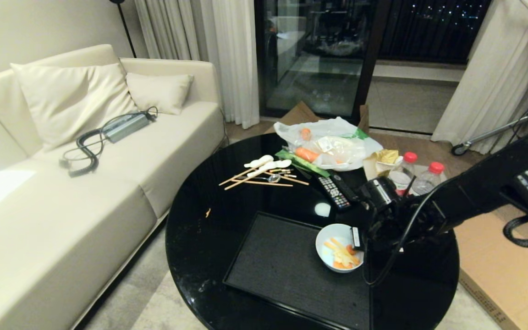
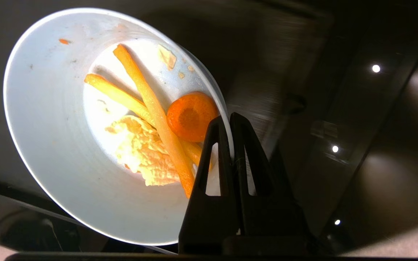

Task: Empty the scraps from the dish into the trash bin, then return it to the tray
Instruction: Pick up the bowl with leftover food, then move the bowl over the trash can

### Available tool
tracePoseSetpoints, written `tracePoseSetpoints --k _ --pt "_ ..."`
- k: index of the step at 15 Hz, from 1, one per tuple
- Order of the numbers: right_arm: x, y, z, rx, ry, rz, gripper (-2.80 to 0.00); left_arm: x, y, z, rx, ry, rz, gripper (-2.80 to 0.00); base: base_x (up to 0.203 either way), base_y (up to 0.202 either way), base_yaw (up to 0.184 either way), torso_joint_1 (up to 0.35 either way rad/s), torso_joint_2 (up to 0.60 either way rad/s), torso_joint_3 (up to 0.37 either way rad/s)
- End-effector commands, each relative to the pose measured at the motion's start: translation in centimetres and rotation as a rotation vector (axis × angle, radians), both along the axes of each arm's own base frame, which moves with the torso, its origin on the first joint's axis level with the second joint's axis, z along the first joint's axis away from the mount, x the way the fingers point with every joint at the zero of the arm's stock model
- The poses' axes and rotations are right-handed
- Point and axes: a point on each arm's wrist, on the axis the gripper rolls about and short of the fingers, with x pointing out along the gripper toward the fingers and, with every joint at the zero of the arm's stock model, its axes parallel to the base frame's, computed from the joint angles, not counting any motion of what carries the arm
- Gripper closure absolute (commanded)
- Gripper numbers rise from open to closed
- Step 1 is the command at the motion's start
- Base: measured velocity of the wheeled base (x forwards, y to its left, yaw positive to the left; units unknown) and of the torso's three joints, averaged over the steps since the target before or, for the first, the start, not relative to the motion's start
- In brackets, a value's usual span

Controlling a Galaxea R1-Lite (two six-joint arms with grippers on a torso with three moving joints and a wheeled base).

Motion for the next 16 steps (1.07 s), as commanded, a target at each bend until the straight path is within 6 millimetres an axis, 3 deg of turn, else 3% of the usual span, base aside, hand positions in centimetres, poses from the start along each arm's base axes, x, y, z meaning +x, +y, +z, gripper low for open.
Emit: tracePoseSetpoints --k 1,6,9,13,16 --pt "-0.8 -2.8 2.0 0.011 -0.033 -0.068 0.00 0.0 0.0 0.0 0.000 -0.001 0.001 0.00 0.000 0.000 0.000 0.000 0.00 0.000" --pt "-2.8 -8.8 4.6 0.018 -0.068 -0.226 0.00 0.0 0.0 0.0 0.000 -0.001 0.001 0.00 0.000 0.000 0.000 0.000 0.00 0.000" --pt "-6.3 -11.1 4.9 0.014 -0.041 -0.286 0.00 0.0 0.0 0.0 0.000 -0.001 0.001 0.00 0.000 0.000 0.000 0.000 0.00 0.000" --pt "-11.9 -12.4 4.6 0.025 0.002 -0.321 0.00 0.0 0.0 0.0 0.000 -0.001 0.001 0.00 0.000 0.000 0.000 0.000 0.00 0.000" --pt "-14.8 -13.9 4.4 0.025 0.009 -0.399 0.00 0.0 0.0 0.0 0.000 -0.001 0.001 0.00 0.000 0.000 0.000 0.000 0.00 0.000"
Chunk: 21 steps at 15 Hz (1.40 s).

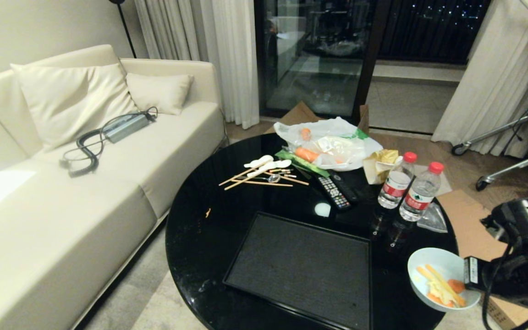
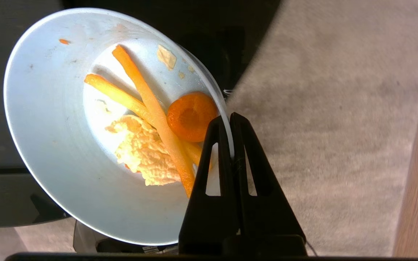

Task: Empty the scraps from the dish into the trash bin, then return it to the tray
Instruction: Move the bowl over the trash can

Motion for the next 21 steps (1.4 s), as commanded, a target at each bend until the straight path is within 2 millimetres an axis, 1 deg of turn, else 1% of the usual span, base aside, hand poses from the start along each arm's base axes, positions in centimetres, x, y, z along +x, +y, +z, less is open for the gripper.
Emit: tracePoseSetpoints --k 1,3,4,8,11,17,21 --pt "-2.2 -1.1 0.7 -0.001 -0.036 -0.062 0.00 0.0 0.0 0.0 0.000 -0.001 0.001 0.00 0.000 0.000 0.000 0.000 0.00 0.000" --pt "-3.1 -1.9 1.0 0.000 -0.045 -0.112 0.00 0.0 0.0 0.0 0.000 -0.001 0.001 0.00 0.000 0.000 0.000 0.000 0.00 0.000" --pt "-3.8 -2.1 0.8 0.000 -0.040 -0.129 0.00 0.0 0.0 0.0 0.000 -0.001 0.001 0.00 0.000 0.000 0.000 0.000 0.00 0.000" --pt "-6.8 -1.7 0.7 0.046 -0.068 -0.111 0.00 0.0 0.0 0.0 0.000 -0.001 0.001 0.00 0.000 0.000 0.000 0.000 0.00 0.000" --pt "-8.5 -1.4 0.0 0.057 -0.053 -0.103 0.00 0.0 0.0 0.0 0.000 -0.001 0.001 0.00 0.000 0.000 0.000 0.000 0.00 0.000" --pt "-10.8 -1.0 -0.7 0.059 -0.053 -0.103 0.00 0.0 0.0 0.0 0.000 -0.001 0.001 0.00 0.000 0.000 0.000 0.000 0.00 0.000" --pt "-10.9 -1.0 -1.0 0.054 -0.043 -0.102 0.00 0.0 0.0 0.0 0.000 -0.001 0.001 0.00 0.000 0.000 0.000 0.000 0.00 0.000"
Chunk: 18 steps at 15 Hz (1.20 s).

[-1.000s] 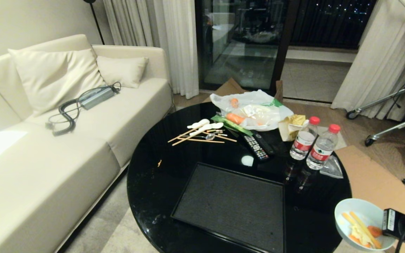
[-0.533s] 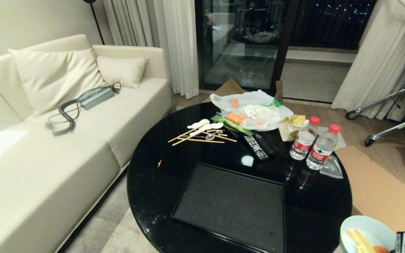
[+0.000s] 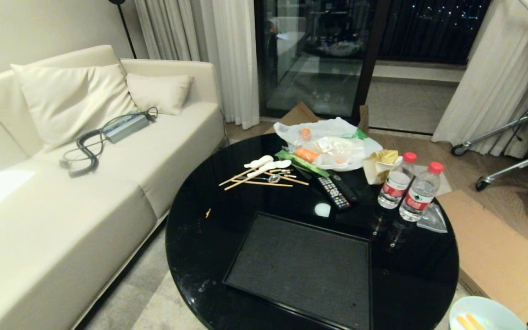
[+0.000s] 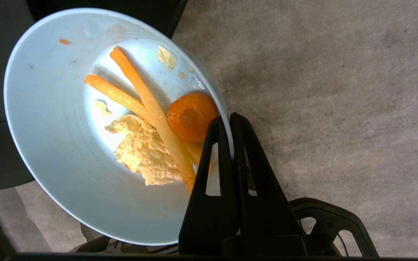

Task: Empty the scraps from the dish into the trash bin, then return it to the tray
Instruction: Move the bowl over the trash can

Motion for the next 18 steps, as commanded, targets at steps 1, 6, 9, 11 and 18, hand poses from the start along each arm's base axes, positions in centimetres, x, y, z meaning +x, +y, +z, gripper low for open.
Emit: tracePoseSetpoints --k 1,6,9,11,18 --pt "0.26 -0.04 0.01 -0.002 -0.013 0.000 0.00 0.00 0.00 0.00 0.000 -0.001 0.000 0.00 0.000 0.000 0.000 0.000 0.00 0.000" --pt "0.65 -0.11 0.06 -0.008 -0.037 0.002 0.00 0.00 0.00 0.00 0.000 -0.001 0.000 0.00 0.000 0.000 0.000 0.000 0.00 0.000" --pt "0.49 -0.08 -0.17 -0.009 -0.048 0.004 0.00 0.00 0.00 0.00 0.000 -0.001 0.000 0.00 0.000 0.000 0.000 0.000 0.00 0.000" --pt "0.17 -0.03 -0.51 -0.008 -0.043 0.004 0.00 0.00 0.00 0.00 0.000 -0.001 0.000 0.00 0.000 0.000 0.000 0.000 0.00 0.000" --pt "0.19 -0.03 -0.60 -0.008 -0.041 0.004 0.00 0.00 0.00 0.00 0.000 -0.001 0.000 0.00 0.000 0.000 0.000 0.000 0.00 0.000"
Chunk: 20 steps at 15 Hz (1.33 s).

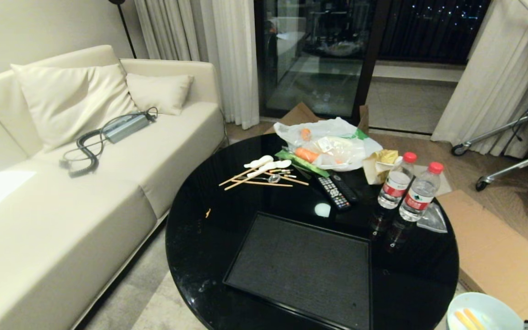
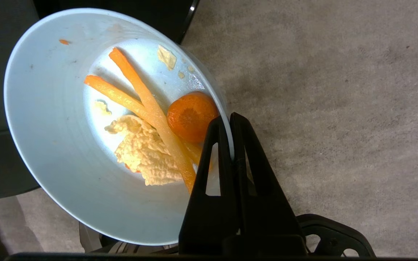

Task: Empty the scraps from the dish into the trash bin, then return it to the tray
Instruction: Move the bowl over the trash can

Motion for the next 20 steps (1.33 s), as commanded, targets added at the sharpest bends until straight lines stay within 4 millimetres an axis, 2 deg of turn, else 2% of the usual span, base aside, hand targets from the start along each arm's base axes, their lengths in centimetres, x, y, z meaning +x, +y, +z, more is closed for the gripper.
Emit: tracePoseSetpoints --k 1,13,20 --pt "-0.04 0.01 -0.15 0.004 0.009 -0.003 0.00 0.00 0.00 0.01 0.000 -0.001 0.000 0.00 0.000 0.000 0.000 0.000 0.00 0.000" --pt "0.06 0.01 -0.27 0.007 0.020 0.002 0.00 0.00 0.00 0.01 -0.002 -0.001 -0.001 0.00 0.000 0.000 0.000 0.000 0.00 0.000" --pt "-0.06 0.01 -0.39 0.006 0.025 -0.001 0.00 0.00 0.00 0.01 -0.002 -0.001 0.000 0.00 -0.176 0.000 -0.002 0.000 0.00 0.002"
